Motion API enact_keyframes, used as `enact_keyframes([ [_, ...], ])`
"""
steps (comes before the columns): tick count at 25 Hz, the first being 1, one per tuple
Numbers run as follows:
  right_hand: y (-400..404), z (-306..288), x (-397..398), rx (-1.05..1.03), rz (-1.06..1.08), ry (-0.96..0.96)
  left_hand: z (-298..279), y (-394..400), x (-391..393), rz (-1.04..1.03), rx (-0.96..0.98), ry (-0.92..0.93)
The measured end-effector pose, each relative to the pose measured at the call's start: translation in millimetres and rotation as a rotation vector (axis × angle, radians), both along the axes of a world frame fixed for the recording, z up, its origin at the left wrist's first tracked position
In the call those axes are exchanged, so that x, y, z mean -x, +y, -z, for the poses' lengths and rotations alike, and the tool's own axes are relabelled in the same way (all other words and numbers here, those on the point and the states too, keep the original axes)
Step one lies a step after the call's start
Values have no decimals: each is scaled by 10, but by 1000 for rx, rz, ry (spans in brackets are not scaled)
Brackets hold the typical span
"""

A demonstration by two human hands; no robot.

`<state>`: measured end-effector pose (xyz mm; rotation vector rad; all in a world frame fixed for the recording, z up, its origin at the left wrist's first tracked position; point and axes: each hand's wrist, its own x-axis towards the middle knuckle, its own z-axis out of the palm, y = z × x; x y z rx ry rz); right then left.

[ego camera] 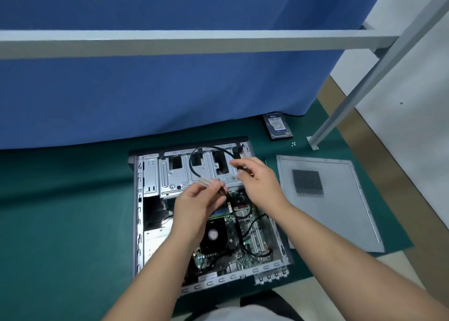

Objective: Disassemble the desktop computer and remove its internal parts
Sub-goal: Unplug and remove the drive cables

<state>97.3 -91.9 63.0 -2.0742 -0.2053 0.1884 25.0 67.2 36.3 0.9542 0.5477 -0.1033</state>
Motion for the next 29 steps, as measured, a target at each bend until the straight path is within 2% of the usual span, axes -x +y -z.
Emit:
enact_keyframes([
  [3, -6, 26, 200, -27, -44, 79, -31, -9, 9, -38, 104, 65],
  [7, -47, 44, 299, -61, -58, 165, -79, -63, 23, 10, 86, 72],
  [18, -155, 41, 265, -118, -67, 161, -3, -125, -117, 107, -38, 63],
  [24, -161, 59, 264, -116, -59, 165, 13, 4, -123, 221, 18, 40],
  [29, -90, 14, 257, -31, 58, 179, 20, 85, -89, 116, 59, -74],
])
